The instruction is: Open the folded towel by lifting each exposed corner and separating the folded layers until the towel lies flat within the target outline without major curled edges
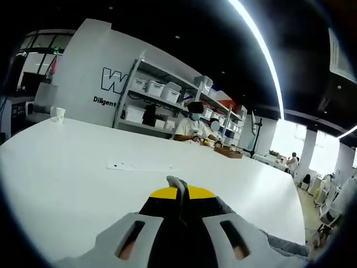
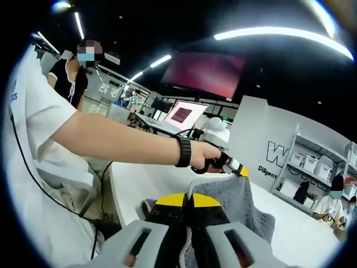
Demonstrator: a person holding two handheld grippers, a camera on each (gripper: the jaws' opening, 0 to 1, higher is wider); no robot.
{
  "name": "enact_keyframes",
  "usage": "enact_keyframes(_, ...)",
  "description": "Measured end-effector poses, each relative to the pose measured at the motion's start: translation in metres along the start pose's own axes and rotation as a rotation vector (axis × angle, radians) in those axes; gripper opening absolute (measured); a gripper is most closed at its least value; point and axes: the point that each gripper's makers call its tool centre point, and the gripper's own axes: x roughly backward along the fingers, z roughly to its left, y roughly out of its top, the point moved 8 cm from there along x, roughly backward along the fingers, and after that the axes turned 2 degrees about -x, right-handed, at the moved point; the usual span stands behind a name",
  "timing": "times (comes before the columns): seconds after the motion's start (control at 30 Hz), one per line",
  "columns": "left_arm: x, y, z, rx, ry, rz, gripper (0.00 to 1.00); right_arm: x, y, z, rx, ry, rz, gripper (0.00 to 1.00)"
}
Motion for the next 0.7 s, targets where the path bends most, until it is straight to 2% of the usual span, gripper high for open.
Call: enact_keyframes(0.7, -0.011, 0.012, -0.009, -0.002, -0.035, -0.017, 0.01, 0.013, 0.008, -0.013, 0.013, -0.048, -0.013, 0.00)
